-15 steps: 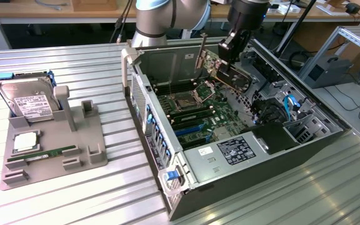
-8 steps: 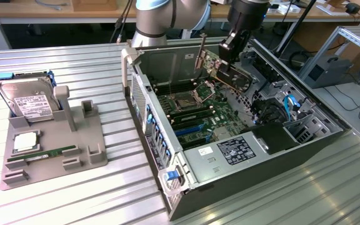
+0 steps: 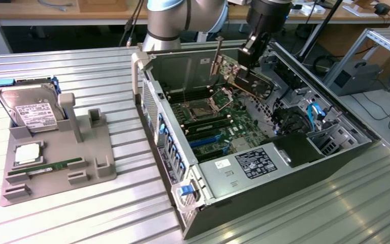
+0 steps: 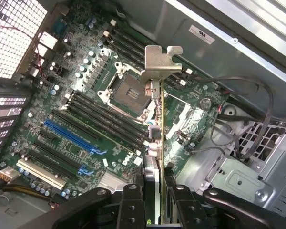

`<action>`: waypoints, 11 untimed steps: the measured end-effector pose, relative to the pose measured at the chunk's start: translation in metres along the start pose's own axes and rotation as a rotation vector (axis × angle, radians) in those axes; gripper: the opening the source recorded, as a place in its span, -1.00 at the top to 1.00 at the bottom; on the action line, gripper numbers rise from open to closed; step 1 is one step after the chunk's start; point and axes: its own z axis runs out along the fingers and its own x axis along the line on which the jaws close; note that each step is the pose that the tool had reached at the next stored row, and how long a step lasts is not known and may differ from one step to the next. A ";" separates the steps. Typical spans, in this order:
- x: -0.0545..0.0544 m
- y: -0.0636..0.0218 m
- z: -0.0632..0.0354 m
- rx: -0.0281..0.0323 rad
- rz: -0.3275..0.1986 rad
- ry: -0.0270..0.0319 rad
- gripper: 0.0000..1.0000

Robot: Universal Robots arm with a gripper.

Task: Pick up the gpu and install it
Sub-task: 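Insert the gpu into the slot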

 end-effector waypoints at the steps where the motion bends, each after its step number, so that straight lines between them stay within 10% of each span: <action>1: 0.000 0.0000 0.0000 -0.0001 -0.002 -0.0001 0.47; 11: 0.000 0.0000 0.0000 -0.0014 -0.057 -0.0014 0.47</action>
